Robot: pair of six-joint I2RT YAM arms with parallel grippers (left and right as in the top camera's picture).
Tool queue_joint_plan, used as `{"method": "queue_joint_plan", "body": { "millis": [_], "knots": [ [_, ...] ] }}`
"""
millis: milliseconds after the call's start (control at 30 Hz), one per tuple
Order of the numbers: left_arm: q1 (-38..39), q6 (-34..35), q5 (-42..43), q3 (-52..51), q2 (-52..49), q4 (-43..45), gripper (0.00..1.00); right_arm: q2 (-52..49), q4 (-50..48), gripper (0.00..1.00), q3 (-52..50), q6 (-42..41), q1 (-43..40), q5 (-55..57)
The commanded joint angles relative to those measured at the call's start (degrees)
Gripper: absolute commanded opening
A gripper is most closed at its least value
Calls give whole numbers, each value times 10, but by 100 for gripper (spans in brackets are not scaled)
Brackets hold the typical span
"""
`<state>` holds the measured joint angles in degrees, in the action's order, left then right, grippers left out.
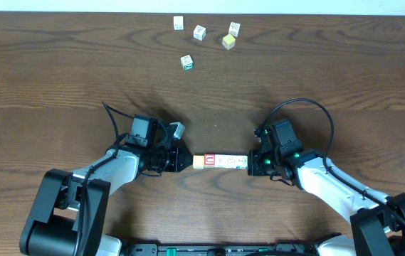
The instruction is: Lift 5 blocks
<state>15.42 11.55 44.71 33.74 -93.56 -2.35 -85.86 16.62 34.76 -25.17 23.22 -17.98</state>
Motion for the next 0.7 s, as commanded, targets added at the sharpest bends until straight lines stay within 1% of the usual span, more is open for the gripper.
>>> {"method": "queue_joint_plan", "body": {
  "millis": [0, 333, 667],
  "knots": [
    [11, -28, 60, 9, -4, 0, 7, -3, -8, 1, 8, 10, 24, -82],
    [11, -54, 67, 9, -4, 0, 8, -3, -7, 1, 8, 10, 24, -82],
    [11, -48, 73, 9, -4, 1, 7, -3, -8, 1, 8, 10, 24, -87]
  ]
}}
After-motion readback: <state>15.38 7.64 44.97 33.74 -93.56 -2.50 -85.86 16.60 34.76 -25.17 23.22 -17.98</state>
